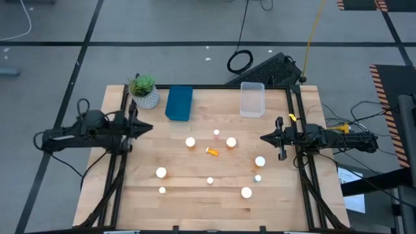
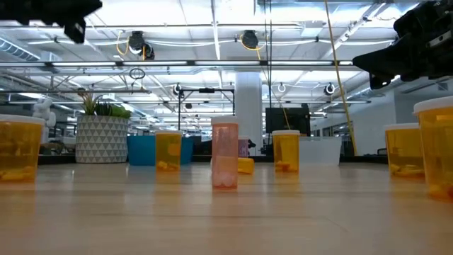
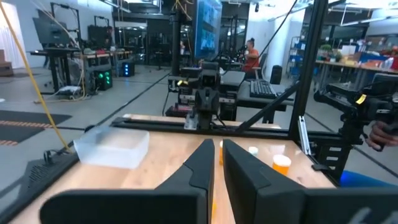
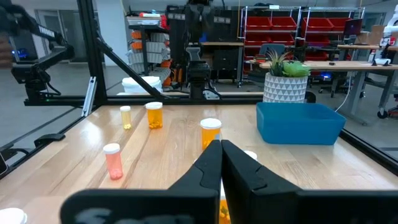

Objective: Pick and place medicine bottles into bin by pill shape (circle, oval)
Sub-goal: Put the orange bottled capsules into the transparent bin

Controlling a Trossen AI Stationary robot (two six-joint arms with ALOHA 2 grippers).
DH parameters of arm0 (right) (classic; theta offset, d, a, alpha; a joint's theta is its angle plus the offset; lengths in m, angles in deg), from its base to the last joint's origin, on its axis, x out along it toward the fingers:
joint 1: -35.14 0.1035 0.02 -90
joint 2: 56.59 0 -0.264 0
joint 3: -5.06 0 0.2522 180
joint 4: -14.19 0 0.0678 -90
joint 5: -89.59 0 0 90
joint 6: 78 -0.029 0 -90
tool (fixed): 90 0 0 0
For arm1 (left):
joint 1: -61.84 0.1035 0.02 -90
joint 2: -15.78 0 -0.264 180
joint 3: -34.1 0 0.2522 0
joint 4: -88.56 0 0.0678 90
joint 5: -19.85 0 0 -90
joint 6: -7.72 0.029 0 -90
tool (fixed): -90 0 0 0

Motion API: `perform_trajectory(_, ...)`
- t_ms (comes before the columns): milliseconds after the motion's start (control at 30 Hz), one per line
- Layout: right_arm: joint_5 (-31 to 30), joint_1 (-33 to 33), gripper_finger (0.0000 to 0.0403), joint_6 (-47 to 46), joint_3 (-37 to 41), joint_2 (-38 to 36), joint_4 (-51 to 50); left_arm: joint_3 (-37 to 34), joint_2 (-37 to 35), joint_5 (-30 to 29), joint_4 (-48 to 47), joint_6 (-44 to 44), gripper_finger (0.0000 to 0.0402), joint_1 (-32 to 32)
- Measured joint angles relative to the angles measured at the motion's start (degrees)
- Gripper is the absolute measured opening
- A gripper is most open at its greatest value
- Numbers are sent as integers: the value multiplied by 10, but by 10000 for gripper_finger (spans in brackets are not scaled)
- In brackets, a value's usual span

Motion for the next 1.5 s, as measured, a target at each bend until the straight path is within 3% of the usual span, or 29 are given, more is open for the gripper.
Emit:
perform_trajectory(367, 0, 0, 0, 0, 0, 0, 0, 201, 148, 0, -90, 32, 35, 0)
perform_trajectory(800, 0, 0, 0, -8, 0, 0, 0, 406, 329, 0, -263, 70, 35, 0)
perform_trajectory(1233, -3, 1, 0, -95, 0, 0, -1, 416, 456, 0, -325, 68, 35, 0)
perform_trajectory(1500, 0, 1, 0, -86, -33, 9, -13, 416, 505, -14, -322, 64, 35, 0)
